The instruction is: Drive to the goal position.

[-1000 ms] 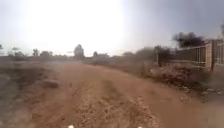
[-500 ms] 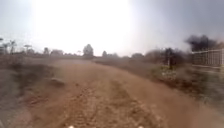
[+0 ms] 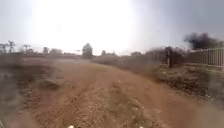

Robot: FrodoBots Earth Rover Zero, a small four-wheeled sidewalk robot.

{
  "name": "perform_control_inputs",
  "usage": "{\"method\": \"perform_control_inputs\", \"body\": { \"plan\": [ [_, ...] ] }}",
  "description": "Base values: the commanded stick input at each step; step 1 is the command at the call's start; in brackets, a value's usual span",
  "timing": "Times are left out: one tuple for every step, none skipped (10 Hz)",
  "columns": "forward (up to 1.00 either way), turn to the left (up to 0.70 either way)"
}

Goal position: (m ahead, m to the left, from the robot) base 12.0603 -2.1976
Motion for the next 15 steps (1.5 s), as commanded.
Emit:
{"method": "perform_control_inputs", "body": {
  "plan": [
    [0.00, 0.45],
    [0.00, 0.45],
    [0.03, 0.00],
    [0.22, 0.00],
    [0.40, 0.00],
    [0.45, 0.00],
    [0.45, 0.00],
    [0.45, 0.27],
    [0.45, 0.27],
    [0.45, 0.27],
    [0.45, 0.27],
    [0.45, 0.27],
    [0.45, 0.00],
    [0.45, 0.00],
    [0.45, 0.00]
  ]
}}
